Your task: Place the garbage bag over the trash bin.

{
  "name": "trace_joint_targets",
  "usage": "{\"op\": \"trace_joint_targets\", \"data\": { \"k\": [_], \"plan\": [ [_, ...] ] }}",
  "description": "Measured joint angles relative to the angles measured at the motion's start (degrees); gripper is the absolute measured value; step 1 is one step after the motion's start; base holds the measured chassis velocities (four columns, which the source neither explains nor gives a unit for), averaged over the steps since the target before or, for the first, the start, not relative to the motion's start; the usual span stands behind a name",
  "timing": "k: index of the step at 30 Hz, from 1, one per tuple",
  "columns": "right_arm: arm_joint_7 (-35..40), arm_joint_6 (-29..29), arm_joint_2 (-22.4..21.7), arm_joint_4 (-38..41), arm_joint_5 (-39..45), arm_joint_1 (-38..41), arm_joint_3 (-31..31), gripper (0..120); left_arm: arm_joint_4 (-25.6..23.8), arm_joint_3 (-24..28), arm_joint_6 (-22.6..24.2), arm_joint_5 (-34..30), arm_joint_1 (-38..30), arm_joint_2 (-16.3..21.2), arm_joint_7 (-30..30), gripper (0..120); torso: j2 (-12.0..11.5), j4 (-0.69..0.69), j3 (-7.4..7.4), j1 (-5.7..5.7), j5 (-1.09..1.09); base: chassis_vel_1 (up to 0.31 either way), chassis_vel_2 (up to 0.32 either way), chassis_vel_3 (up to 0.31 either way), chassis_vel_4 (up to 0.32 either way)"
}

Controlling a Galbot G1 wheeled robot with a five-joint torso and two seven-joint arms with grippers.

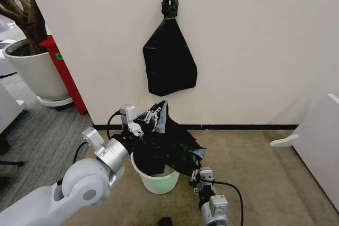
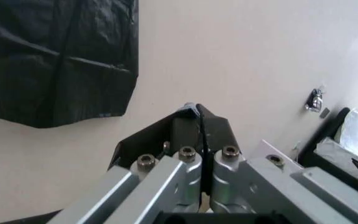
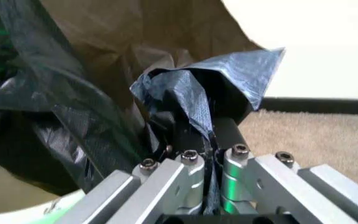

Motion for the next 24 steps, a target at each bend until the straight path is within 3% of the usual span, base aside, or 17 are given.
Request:
{"op": "trace_joint_targets", "data": {
  "k": [5, 15, 24],
  "plan": [
    [-1.7, 3.8, 0.3, -0.1, -5.5, 1.0, 2.0, 4, 0.0, 0.0, 0.0, 0.0, 0.0, 0.0, 0.0, 0, 0.0, 0.0, 0.0, 0.0, 0.0, 0.0, 0.0, 0.0, 0.0],
    [-2.3, 7.7, 0.5, 0.1, -7.4, 3.3, 4.8, 43, 0.6, -0.5, -0.2, 1.5, 0.9, -0.5, -0.3, 0, 0.0, -0.01, 0.0, 0.0, 0.01, 0.0, 0.0, 0.0, 0.0],
    [-2.1, 7.6, 0.6, 0.1, -7.4, 3.5, 5.1, 72, 5.7, -4.9, -2.8, 13.1, 8.0, -4.5, -4.7, 30, 0.0, 0.0, 0.0, 0.0, 0.0, 0.0, 0.0, 0.0, 0.0]
  ]
}}
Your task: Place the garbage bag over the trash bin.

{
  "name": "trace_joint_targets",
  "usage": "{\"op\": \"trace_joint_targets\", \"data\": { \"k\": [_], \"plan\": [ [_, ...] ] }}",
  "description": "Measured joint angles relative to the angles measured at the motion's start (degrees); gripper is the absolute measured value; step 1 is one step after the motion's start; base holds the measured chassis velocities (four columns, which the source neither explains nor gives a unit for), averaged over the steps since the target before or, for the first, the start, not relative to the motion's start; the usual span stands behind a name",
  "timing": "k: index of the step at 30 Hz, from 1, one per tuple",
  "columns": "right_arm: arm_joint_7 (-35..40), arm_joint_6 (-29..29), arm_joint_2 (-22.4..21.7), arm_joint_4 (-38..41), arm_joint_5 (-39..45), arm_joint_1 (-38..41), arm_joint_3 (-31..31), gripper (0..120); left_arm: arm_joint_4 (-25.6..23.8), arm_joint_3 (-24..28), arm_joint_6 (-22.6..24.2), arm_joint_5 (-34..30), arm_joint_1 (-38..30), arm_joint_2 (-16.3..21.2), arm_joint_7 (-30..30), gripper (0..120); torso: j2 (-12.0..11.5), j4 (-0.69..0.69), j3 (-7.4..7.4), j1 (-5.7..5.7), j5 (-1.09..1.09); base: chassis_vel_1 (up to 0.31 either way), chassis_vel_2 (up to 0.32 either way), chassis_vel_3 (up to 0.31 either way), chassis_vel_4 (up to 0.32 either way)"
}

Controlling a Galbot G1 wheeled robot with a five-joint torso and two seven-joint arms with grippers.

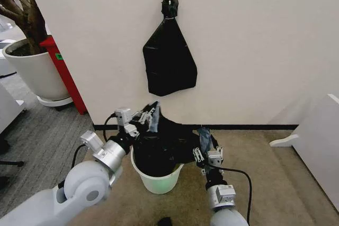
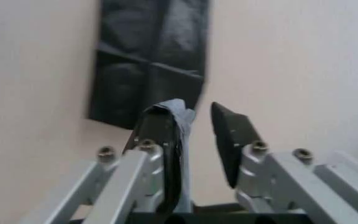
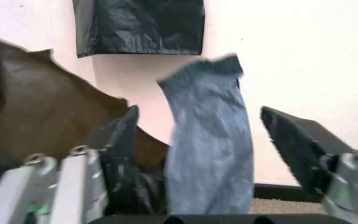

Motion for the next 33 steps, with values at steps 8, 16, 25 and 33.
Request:
{"op": "trace_joint_targets", "data": {
  "k": [8, 16, 25, 33],
  "plan": [
    [0.4, -0.2, 0.0, 0.0, 0.2, 0.3, 0.0, 98, 4.7, -4.2, -2.5, 11.0, 6.7, -3.8, -4.0, 57, 0.0, 0.0, 0.0, 0.0, 0.0, 0.0, 0.0, 0.0, 0.0],
    [0.4, -0.2, 0.1, 0.0, 0.3, 0.3, -0.2, 100, 10.0, -8.9, -5.2, 23.4, 14.3, -8.0, -8.6, 80, 0.0, 0.0, 0.0, 0.0, 0.0, 0.0, 0.0, 0.0, 0.0],
    [-0.6, -0.2, -0.2, 1.1, 3.0, -1.8, -0.5, 93, 13.1, -11.6, -6.9, 30.7, 18.7, -10.5, -11.3, 81, 0.0, -0.01, 0.0, 0.0, 0.01, 0.0, 0.0, 0.0, 0.0],
    [-0.5, -0.1, -0.3, 1.3, 2.9, -2.0, -1.5, 68, 13.1, -11.6, -6.9, 30.5, 18.6, -10.5, -11.3, 81, 0.0, 0.0, 0.0, 0.0, 0.01, 0.0, 0.0, 0.0, 0.0]
  ]
}}
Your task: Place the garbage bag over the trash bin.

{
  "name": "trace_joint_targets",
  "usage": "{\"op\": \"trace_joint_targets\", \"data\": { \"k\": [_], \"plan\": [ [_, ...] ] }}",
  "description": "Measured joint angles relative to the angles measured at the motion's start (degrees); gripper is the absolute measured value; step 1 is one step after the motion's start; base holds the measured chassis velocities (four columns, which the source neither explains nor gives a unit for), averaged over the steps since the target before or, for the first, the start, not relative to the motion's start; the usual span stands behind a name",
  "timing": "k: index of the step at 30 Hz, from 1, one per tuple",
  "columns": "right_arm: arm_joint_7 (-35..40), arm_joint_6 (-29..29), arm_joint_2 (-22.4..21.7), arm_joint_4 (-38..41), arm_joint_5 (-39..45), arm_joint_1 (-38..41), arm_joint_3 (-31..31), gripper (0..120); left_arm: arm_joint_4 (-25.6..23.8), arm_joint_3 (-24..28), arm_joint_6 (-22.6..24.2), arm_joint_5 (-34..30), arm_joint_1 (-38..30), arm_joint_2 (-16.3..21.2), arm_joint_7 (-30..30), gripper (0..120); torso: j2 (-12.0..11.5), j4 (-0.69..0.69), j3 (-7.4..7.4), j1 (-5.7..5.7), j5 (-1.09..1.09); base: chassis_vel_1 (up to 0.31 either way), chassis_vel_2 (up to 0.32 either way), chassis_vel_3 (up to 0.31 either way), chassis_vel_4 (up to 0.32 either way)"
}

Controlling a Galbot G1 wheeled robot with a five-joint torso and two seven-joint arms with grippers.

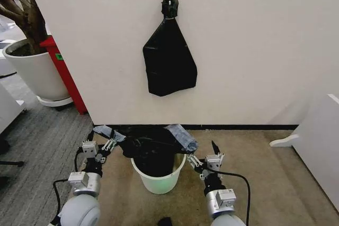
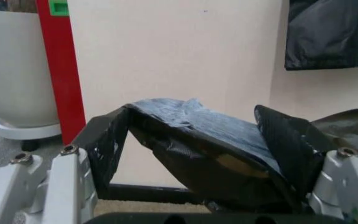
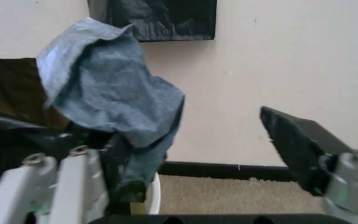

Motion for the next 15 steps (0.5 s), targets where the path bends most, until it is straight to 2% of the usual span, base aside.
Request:
{"op": "trace_joint_targets", "data": {
  "k": [3, 8, 11, 15],
  "plan": [
    [0.2, 0.0, 0.0, -0.1, -0.1, -0.3, -0.3, 60, 0.0, 0.0, 0.0, -0.1, 0.0, 0.0, 0.0, 81, 0.0, 0.0, 0.0, 0.0, -0.01, 0.0, 0.0, 0.0, 0.0],
    [1.1, 0.0, -0.1, -1.5, -0.3, -2.1, -1.5, 36, -0.1, 0.1, 0.1, -0.3, -0.1, 0.1, 0.1, 81, 0.0, 0.0, 0.0, 0.0, 0.0, 0.0, 0.0, 0.0, 0.0],
    [1.3, 0.0, -0.2, -1.9, -0.4, -2.6, -2.0, 30, -0.1, 0.1, 0.1, -0.3, -0.1, 0.1, 0.1, 81, 0.0, 0.0, 0.0, 0.0, 0.0, 0.0, 0.0, 0.0, 0.0],
    [1.6, 0.0, 0.2, -2.3, -0.9, -3.1, -3.2, 12, -0.2, 0.2, 0.1, -0.4, -0.2, 0.1, 0.1, 81, 0.0, 0.0, 0.0, 0.0, -0.01, 0.0, 0.0, 0.0, 0.0]
  ]
}}
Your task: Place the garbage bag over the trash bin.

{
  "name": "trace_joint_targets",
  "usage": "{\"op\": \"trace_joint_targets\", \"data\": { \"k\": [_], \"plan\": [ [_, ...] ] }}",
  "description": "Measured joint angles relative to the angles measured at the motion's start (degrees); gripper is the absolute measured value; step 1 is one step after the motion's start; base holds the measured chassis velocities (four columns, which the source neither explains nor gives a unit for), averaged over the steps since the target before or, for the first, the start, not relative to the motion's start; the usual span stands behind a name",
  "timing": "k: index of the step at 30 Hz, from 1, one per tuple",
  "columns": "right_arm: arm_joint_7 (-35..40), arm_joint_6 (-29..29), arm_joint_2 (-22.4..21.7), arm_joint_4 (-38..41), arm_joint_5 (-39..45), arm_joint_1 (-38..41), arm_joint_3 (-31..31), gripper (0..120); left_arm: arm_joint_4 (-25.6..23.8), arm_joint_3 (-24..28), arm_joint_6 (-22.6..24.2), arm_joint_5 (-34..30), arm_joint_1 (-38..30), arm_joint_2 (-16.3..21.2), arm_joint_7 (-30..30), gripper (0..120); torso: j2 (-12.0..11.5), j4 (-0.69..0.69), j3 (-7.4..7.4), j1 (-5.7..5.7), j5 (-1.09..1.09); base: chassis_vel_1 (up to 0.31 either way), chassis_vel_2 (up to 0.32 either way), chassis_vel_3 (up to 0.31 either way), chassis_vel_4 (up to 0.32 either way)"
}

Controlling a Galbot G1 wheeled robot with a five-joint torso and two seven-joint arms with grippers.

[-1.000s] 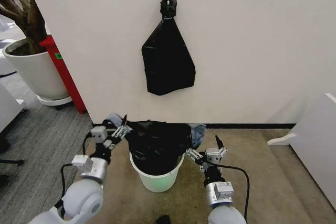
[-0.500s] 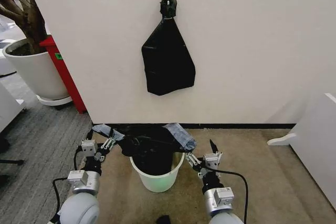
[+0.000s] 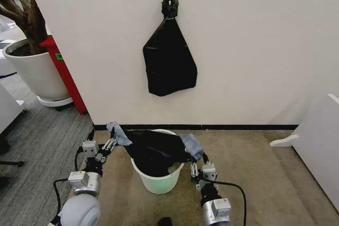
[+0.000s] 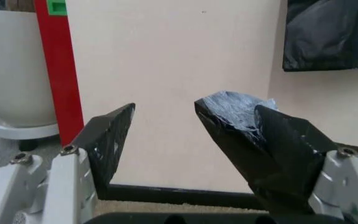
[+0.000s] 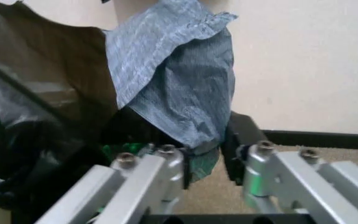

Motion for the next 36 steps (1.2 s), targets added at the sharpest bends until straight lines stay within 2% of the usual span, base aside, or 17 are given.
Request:
{"op": "trace_joint_targets", "data": {
  "k": [4, 16, 22, 23, 24, 26, 27, 36],
  "plan": [
    [0.1, 0.0, 0.3, -0.1, -0.5, 0.1, -0.4, 0, 0.0, 0.0, 0.0, 0.0, 0.0, 0.0, 0.0, 81, 0.0, 0.0, 0.0, 0.0, -0.05, 0.0, 0.0, 0.0, 0.0],
    [0.1, 0.6, 1.0, -0.2, -2.7, -1.0, -0.9, 0, -0.1, 0.1, 0.1, -0.1, 0.0, 0.0, 0.1, 81, 0.0, 0.03, 0.0, 0.0, -0.1, 0.0, 0.0, 0.0, 0.0],
    [0.0, 0.6, 1.4, 0.2, -3.0, -0.3, -0.7, 0, -0.1, 0.1, 0.1, -0.1, -0.1, 0.1, 0.1, 81, 0.0, -0.05, 0.0, 0.0, 0.02, 0.0, 0.0, 0.0, 0.0],
    [-0.5, 1.3, 1.6, 0.1, -4.0, 0.5, 0.1, 0, -0.1, 0.1, 0.1, -0.1, -0.1, 0.1, 0.1, 81, 0.0, -0.05, 0.0, 0.0, 0.18, 0.0, 0.0, 0.0, 0.0],
    [-1.2, 1.9, 1.6, -0.1, -5.1, 1.4, 1.0, 0, -0.1, 0.1, 0.1, -0.1, -0.1, 0.1, 0.1, 81, 0.0, -0.02, 0.0, 0.0, 0.23, 0.0, 0.0, 0.0, 0.0],
    [-2.6, 3.1, 1.5, -0.1, -6.7, 2.6, 2.2, 0, -0.1, 0.1, 0.1, -0.1, -0.1, 0.1, 0.1, 81, 0.0, -0.02, 0.01, 0.0, 0.2, 0.0, 0.0, 0.0, 0.0],
    [-3.8, 4.0, 1.0, 0.0, -7.4, 3.9, 3.4, 0, -0.1, 0.1, 0.1, -0.1, -0.1, 0.1, 0.1, 81, 0.0, 0.01, 0.0, 0.0, 0.09, 0.0, 0.0, 0.0, 0.0],
    [-6.5, 5.1, -1.1, 0.6, -7.3, 8.0, 6.9, 0, -0.1, 0.1, 0.1, -0.1, -0.1, 0.1, 0.1, 81, 0.0, 0.0, 0.01, 0.0, 0.02, 0.0, 0.0, 0.0, 0.0]
  ]
}}
